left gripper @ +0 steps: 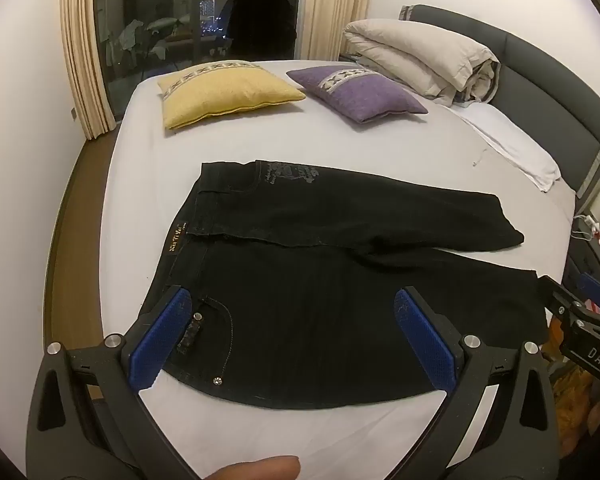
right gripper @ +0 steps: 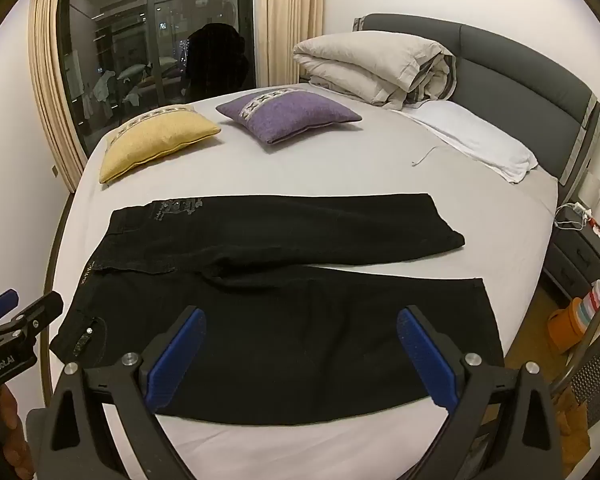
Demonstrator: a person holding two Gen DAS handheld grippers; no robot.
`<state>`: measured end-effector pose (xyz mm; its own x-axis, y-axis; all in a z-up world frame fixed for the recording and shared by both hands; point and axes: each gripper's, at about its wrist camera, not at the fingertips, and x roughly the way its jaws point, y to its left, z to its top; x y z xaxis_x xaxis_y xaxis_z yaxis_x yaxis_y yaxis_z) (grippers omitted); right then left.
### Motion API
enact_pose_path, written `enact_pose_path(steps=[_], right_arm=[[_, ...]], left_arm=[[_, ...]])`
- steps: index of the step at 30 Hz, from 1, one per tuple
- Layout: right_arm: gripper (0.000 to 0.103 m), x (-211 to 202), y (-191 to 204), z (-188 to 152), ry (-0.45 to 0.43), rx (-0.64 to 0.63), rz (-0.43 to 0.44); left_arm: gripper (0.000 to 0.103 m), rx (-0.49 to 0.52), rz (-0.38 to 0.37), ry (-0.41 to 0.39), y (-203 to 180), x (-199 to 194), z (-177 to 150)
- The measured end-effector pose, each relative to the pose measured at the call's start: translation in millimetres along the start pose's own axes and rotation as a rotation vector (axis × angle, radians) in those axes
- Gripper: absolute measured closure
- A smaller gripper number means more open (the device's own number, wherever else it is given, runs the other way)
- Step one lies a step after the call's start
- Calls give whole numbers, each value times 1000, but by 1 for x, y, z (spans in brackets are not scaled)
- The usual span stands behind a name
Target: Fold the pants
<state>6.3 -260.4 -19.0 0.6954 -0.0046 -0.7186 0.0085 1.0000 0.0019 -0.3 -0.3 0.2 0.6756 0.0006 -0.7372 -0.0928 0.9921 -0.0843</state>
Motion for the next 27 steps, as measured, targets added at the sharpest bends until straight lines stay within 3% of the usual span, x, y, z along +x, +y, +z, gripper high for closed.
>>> enact_pose_path(steps=[10,11,27], right_arm=[[4,-7,10,-2,-11,-8,-35],[4,-2,5,-2,4,8,5],[4,0,0,-6,11,21,30]], left_arm=[[0,12,7,-2,-4,-1,-3],[0,13,8,-3,-5,-1,-4],[0,8,1,-3,-2,-1,-2]])
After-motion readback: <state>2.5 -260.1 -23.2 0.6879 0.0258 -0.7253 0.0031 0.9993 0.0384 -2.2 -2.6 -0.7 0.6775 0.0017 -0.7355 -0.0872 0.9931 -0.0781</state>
